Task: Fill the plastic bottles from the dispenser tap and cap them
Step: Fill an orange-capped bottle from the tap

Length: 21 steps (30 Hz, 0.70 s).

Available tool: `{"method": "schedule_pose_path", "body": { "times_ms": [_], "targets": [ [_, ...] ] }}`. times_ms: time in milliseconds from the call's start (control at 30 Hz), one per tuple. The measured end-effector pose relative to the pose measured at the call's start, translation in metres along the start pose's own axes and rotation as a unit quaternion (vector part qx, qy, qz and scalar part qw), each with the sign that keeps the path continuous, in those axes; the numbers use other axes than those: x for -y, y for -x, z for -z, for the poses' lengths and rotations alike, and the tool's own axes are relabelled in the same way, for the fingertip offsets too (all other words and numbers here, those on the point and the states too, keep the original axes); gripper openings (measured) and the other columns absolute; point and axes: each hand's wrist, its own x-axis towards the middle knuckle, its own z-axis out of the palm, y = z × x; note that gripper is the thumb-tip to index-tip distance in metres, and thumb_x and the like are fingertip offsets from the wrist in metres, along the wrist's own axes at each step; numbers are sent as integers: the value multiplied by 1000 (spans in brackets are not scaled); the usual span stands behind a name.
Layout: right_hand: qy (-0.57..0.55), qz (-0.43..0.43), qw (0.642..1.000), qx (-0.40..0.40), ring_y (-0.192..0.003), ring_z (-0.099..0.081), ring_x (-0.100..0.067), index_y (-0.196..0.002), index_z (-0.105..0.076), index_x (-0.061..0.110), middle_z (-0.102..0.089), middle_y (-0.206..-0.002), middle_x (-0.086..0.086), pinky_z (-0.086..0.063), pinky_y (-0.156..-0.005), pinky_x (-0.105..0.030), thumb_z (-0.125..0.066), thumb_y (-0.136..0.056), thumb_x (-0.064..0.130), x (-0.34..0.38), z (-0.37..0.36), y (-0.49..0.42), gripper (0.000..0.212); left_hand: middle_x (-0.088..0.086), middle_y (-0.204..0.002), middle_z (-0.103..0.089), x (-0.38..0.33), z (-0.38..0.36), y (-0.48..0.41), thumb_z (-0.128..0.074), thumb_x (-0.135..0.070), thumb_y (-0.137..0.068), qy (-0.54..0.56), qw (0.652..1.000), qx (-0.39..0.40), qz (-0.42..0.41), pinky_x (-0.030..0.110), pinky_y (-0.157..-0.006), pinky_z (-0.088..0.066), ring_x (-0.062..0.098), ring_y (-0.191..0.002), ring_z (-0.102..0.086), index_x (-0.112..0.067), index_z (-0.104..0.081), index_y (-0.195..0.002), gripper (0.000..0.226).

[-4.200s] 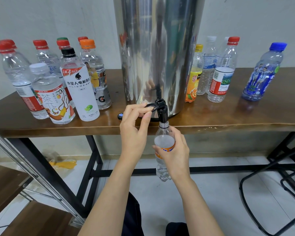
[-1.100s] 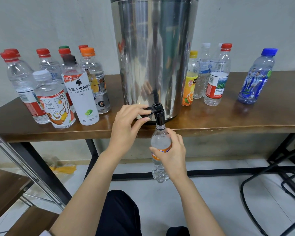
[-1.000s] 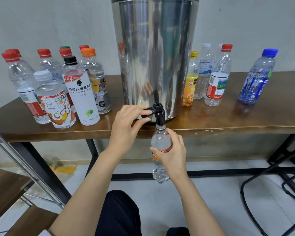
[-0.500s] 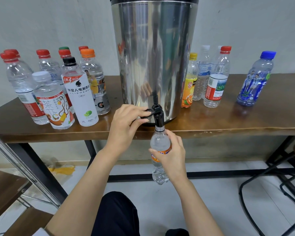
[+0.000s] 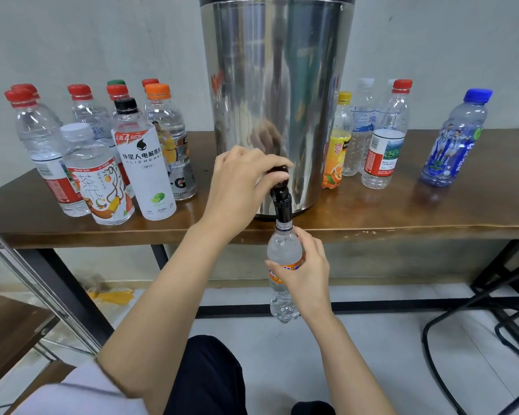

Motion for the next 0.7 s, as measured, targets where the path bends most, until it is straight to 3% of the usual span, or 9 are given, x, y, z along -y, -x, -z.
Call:
{"method": "schedule_pose_path", "body": {
  "times_ms": [100, 200, 267, 333, 400, 467, 533, 700],
  "targets": [
    [3, 3, 1000, 8, -108, -50, -4, -133, -53, 28, -50, -123, 7, -35, -83, 4, -90, -68, 18, 0, 1, 0, 75, -9, -84, -66, -1, -4, -2, -58, -44, -90, 60, 997, -8, 47, 48, -90, -43, 17, -90, -50, -30, -74, -109, 29],
    [-4, 3, 1000, 6, -102, -51, 2, -132, -55, 27, -50, -123, 7, -34, -82, 4, -90, -67, 15, 0, 1, -1, 75, -13, -94, -67, 1, -2, 9, -66, -34, -91, 116, 989, -10, 96, 45, -94, -44, 15, -95, -51, -32, -71, -117, 27],
    [-7, 3, 1000, 3, -101, -50, 8, -130, -56, 28, -51, -122, 6, -33, -81, 4, -90, -67, 13, 1, 1, -1, 73, -12, -100, -69, 5, 2, 14, -66, -25, -94, 192, 970, -22, 145, 39, -97, -47, 16, -100, -58, -33, -68, -119, 26],
    [-7, 4, 1000, 2, -102, -48, 18, -127, -56, 32, -51, -121, 7, -32, -82, 4, -90, -66, 14, 1, 1, 0, 72, -7, -106, -70, 15, 7, 19, -63, -21, -96, 225, 951, -61, 200, 26, -93, -50, 4, -97, -61, -29, -67, -120, 26],
    [-4, 3, 1000, 3, -103, -45, 23, -128, -55, 31, -51, -121, 7, -32, -81, 5, -90, -66, 15, 2, 1, 0, 73, -7, -110, -68, 28, 16, 27, -59, -20, -99, 201, 938, -106, 261, 8, -82, -46, -11, -88, -58, -22, -67, -121, 24],
    [-4, 2, 1000, 5, -104, -45, 22, -127, -54, 32, -50, -122, 8, -32, -81, 5, -90, -67, 15, 2, 2, 1, 73, -7, -111, -67, 42, 23, 36, -57, -20, -100, 163, 926, -137, 313, 5, -81, -44, -9, -87, -58, -18, -68, -120, 23],
    [-5, 1, 1000, 7, -104, -50, 11, -126, -52, 35, -49, -122, 9, -33, -81, 5, -90, -67, 16, 2, 2, 1, 73, -4, -114, -67, 56, 26, 44, -57, -20, -99, 128, 920, -111, 352, 15, -86, -45, 1, -92, -58, -14, -68, -120, 24],
    [3, -6, 1000, 4, -108, -52, -7, -130, -53, 30, -50, -122, 8, -35, -79, 6, -91, -67, 18, -1, 1, 1, 75, 6, -129, -64, 81, 5, 53, -65, -20, -95, 53, 915, 72, 392, 25, -92, -41, 19, -110, -59, -9, -62, -131, 38]
  ]
}}
